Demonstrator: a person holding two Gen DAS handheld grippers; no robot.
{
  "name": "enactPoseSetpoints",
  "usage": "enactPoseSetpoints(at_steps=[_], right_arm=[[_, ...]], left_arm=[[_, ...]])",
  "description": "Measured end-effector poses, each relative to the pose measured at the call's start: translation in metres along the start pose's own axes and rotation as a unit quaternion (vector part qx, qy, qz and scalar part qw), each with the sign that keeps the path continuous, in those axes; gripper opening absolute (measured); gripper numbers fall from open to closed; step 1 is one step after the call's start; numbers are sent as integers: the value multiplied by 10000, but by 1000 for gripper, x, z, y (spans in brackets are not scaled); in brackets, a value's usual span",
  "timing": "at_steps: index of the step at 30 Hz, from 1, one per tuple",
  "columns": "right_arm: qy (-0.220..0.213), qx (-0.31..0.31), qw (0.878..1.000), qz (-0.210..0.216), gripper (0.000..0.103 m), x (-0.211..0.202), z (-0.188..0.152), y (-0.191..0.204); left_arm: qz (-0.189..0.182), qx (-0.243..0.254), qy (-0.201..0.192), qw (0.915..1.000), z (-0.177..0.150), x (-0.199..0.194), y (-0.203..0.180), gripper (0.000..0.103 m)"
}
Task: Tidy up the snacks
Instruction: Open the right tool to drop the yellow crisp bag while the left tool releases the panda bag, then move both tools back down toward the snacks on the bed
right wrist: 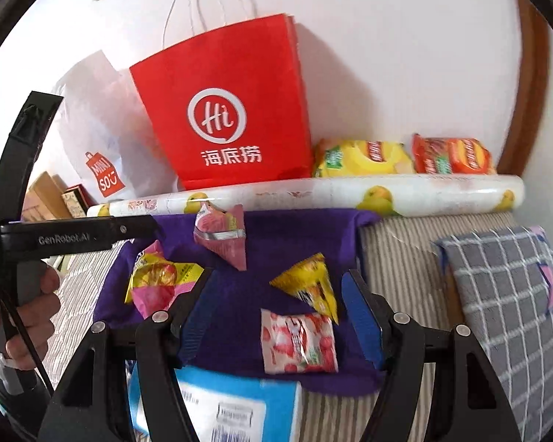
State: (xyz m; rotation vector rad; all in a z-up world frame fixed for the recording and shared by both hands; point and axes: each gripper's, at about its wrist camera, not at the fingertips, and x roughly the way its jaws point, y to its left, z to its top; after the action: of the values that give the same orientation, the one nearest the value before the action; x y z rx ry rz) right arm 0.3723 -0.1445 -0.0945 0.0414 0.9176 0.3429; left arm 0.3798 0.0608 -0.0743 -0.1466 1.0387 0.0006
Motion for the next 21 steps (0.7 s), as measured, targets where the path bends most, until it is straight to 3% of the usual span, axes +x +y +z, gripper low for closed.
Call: enactPoseSetpoints(at_steps=[9,12,21], right_arm=[[-139,136,9987,-475,68,-58,-30,-1],[-50,353,9984,-430,68,-73,-41,-3],[116,348,9991,-213,68,-92,-104,13]], left_arm=[[-191,176,-491,9985,-17,-58,-24,75],[-348,244,-658,9969,-36,-77,-22,75],[-150,121,-629,9978,-97,-109,8,75]])
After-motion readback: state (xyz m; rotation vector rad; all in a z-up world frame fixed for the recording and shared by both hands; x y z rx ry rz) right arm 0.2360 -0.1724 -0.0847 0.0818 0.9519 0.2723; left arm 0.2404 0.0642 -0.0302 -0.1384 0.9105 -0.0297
